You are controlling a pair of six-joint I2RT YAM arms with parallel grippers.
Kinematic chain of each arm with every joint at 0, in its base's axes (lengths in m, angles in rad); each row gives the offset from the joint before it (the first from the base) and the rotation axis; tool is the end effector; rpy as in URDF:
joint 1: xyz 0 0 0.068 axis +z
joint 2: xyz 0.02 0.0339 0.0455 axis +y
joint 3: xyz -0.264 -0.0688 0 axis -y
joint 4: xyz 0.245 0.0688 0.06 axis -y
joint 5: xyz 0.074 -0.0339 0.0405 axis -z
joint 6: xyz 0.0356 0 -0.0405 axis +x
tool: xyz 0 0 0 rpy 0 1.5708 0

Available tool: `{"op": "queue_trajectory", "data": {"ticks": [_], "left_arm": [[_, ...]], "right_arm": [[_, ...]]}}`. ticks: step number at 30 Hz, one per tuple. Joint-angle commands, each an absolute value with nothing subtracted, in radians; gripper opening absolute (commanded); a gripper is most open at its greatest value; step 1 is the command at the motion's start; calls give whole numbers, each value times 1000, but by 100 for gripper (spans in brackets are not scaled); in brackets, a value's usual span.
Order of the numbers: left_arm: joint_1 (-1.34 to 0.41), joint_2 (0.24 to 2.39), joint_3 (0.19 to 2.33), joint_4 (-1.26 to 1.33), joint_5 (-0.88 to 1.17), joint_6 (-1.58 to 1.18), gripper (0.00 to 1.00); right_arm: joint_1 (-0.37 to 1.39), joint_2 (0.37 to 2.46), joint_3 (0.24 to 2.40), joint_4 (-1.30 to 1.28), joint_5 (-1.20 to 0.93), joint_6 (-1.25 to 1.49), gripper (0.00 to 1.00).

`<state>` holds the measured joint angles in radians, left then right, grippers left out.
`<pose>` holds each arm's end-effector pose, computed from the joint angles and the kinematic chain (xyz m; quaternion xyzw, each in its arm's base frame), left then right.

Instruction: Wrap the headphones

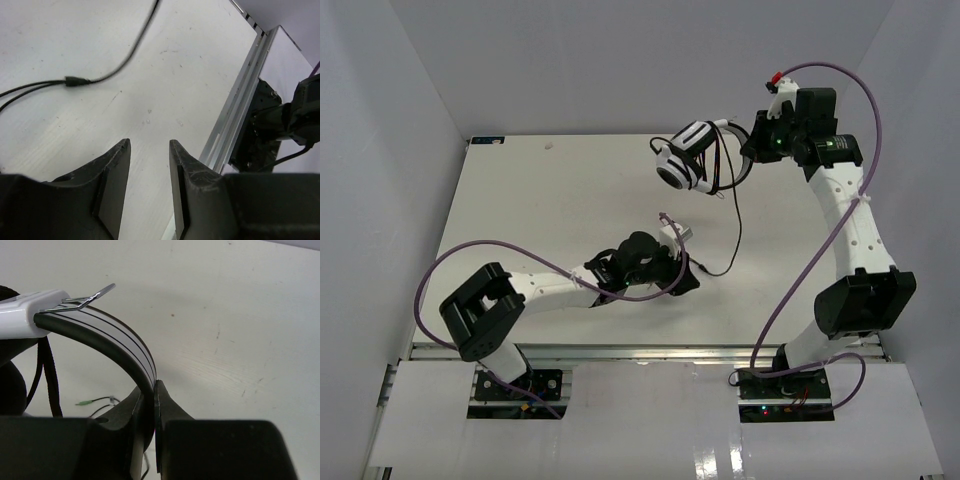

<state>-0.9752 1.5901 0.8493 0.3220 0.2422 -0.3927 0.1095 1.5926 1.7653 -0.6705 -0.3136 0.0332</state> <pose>0.1868 -0.2908 0.2122 0.3021 0.7786 -0.4202 0.3551 0.3483 0.0493 0.4271 -0.1121 0.8453 0.1699 0.4940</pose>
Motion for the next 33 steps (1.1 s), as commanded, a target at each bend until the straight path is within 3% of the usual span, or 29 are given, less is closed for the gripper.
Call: {"op": "queue_trajectory", "data": {"ticks": [1, 5, 7, 11, 18, 33], "left_arm": [[-976, 1527, 732, 585, 154, -311, 48], [-977, 1522, 609, 795, 155, -241, 55], [-978, 1527, 571, 874, 153, -181, 66], [-982, 1562, 572, 906, 134, -32, 74], [-982, 1712, 673, 967, 51, 204, 77], [-982, 2103, 1121, 876, 149, 268, 73]], "right_arm": [[60, 1496, 1793, -601, -487, 131, 8], [52, 1466, 1789, -603, -521, 136, 8], [52, 1453, 1786, -603, -524, 133, 8], [52, 1442, 1780, -600, -542, 136, 8], [51, 1420, 1757, -590, -566, 146, 8], [53, 1369, 1711, -572, -605, 165, 8]]}}
